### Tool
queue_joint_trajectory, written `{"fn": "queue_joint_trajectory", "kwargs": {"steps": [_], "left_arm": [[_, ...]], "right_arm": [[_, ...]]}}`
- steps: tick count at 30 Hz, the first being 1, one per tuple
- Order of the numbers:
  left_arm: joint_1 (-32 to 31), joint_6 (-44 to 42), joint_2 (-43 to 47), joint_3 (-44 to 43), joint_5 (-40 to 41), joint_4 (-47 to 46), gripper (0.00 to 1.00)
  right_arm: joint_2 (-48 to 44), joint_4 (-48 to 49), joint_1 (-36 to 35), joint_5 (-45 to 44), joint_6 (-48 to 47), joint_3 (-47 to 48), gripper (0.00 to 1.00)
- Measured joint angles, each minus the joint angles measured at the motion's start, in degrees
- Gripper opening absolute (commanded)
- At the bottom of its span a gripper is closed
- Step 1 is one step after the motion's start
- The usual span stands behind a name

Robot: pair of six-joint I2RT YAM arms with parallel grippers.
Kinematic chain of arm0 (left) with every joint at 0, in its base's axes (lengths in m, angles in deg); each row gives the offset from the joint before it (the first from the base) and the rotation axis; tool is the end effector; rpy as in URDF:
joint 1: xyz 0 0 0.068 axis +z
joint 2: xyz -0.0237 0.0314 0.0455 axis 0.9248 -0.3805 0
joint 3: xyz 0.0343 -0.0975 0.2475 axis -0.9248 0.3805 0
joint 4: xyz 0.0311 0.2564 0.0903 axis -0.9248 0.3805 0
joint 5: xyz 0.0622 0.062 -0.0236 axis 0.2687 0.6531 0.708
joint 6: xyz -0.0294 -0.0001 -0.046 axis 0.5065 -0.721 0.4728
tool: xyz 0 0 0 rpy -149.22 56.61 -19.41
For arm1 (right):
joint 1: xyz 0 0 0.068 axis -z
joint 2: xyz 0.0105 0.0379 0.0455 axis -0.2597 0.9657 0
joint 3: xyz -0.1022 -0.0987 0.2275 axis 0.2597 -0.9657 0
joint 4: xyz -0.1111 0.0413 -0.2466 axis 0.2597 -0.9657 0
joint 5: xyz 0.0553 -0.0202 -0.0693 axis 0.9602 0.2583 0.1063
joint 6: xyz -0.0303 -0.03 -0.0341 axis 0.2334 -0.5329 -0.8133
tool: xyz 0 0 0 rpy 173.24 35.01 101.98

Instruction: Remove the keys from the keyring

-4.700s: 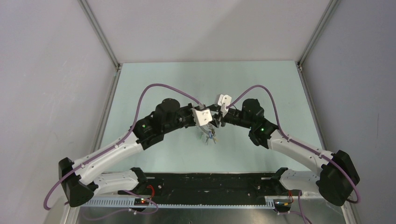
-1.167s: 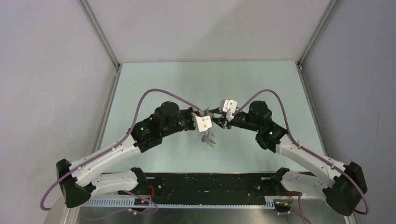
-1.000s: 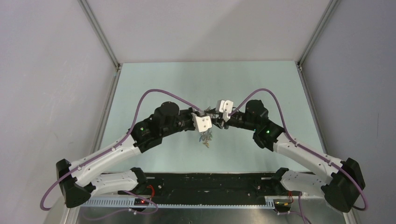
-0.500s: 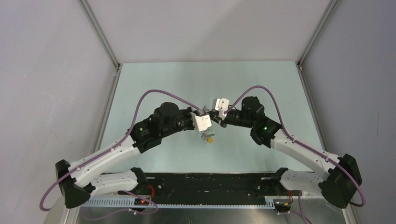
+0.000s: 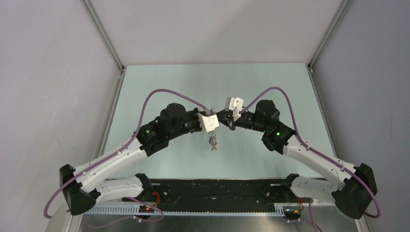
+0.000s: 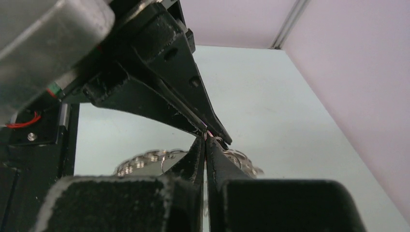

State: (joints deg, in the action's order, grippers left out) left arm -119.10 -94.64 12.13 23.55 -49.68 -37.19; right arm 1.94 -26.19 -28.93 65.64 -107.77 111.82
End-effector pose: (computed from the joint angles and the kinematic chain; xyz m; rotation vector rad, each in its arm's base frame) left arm 0.1604 -0.2033 0.3422 1.3747 1.3240 -0.1702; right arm 0.1841 0.2035 0.3378 -1.1811 1.1176 0.7590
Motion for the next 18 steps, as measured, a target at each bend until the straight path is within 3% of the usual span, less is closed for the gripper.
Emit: {"fn": "queue_joint_trajectory", "kwargs": {"steps": [7,18], "left_arm": [[0.31,0.17,-0.31,-0.07,0.17,-0.33,0.0],[-0.59,0.5,-0.46,-0.39,-1.22,-3.45,0.0]], "right_arm": [[2.49,10.6,-0.22,-1.84,8.22,-1.44,0.0],[-2.56,32.54,4.92,-9.55,24.94,-16.22,0.0]]}}
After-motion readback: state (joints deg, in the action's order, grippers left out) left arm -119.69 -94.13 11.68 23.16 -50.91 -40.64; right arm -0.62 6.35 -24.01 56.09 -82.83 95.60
